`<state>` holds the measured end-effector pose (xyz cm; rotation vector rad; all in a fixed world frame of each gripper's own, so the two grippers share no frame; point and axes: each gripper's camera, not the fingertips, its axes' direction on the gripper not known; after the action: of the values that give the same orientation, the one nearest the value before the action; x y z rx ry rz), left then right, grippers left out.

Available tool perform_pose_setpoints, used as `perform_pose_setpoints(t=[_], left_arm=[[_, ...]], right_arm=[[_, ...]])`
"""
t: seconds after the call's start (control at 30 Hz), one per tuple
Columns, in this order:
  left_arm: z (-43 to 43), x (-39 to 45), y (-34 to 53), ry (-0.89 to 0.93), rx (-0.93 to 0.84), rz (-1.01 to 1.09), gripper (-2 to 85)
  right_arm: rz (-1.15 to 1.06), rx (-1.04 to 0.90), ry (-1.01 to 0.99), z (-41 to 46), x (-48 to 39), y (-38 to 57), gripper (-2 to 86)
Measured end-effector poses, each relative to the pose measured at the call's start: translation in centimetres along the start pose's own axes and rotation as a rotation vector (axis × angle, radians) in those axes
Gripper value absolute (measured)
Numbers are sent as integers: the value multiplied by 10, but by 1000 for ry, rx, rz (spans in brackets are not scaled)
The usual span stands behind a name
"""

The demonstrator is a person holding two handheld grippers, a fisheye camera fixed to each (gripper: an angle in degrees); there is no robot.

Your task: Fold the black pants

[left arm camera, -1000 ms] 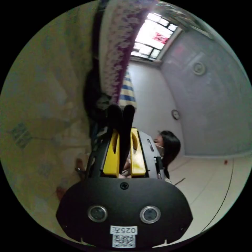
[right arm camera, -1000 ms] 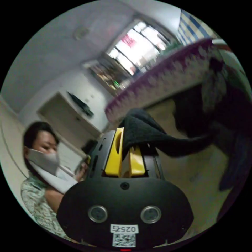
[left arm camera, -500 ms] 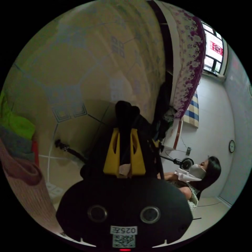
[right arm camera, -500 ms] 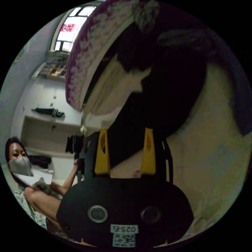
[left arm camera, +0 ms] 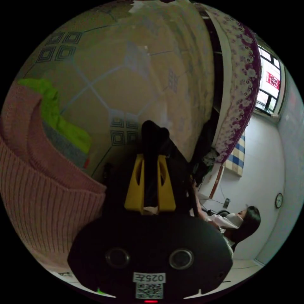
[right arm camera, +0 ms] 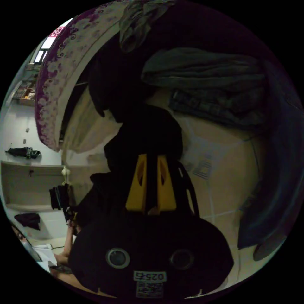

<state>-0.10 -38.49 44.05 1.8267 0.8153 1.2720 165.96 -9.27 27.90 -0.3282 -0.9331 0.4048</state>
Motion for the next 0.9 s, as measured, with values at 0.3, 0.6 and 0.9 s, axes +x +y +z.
perform_pose_setpoints(t=[0.3, 0.6, 0.9], left_arm=[[-5, 80, 59, 37, -44, 405, 43], [74, 78, 24, -126, -136, 235, 48], [1, 102, 140, 55, 288, 316, -6]], right_arm=[[-538, 389, 72, -246, -124, 156, 39], [-128, 18, 219, -199, 30, 158, 97], [-358, 90, 41, -194, -20, 227, 114]])
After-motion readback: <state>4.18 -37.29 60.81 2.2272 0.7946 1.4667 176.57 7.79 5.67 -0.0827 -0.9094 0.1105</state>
